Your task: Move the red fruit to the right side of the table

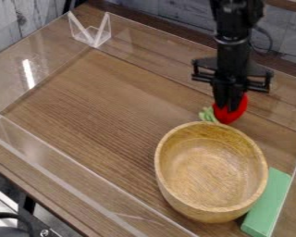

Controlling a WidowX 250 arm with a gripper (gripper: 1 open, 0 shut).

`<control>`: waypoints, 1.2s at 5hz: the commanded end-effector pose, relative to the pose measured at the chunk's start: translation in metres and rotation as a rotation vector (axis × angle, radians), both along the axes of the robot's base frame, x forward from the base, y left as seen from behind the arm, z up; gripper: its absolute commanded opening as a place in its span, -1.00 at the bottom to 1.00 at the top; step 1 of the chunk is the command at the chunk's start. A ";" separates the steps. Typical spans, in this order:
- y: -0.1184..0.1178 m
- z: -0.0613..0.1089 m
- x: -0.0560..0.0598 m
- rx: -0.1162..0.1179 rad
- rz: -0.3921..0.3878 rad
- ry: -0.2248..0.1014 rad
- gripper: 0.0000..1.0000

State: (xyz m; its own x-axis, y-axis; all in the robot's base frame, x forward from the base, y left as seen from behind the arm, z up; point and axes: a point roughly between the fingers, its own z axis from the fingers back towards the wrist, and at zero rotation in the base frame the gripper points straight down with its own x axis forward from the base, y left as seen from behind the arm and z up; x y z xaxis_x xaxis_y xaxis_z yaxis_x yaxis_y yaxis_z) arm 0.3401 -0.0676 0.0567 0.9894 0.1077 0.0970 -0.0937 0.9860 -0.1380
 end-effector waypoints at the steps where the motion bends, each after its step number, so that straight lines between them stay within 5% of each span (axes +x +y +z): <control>1: -0.011 0.011 0.020 -0.010 0.034 -0.067 -1.00; 3: -0.027 0.001 0.027 -0.010 0.071 -0.063 -1.00; 4: -0.021 0.001 0.032 -0.012 -0.004 -0.053 1.00; 5: -0.013 0.002 0.035 -0.017 -0.064 -0.046 1.00; 6: -0.002 -0.005 0.037 -0.014 -0.033 -0.039 1.00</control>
State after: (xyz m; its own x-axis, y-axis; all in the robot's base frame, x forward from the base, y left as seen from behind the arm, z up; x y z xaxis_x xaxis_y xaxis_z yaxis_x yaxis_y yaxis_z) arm 0.3693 -0.0694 0.0374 0.9932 0.0743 0.0896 -0.0609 0.9876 -0.1447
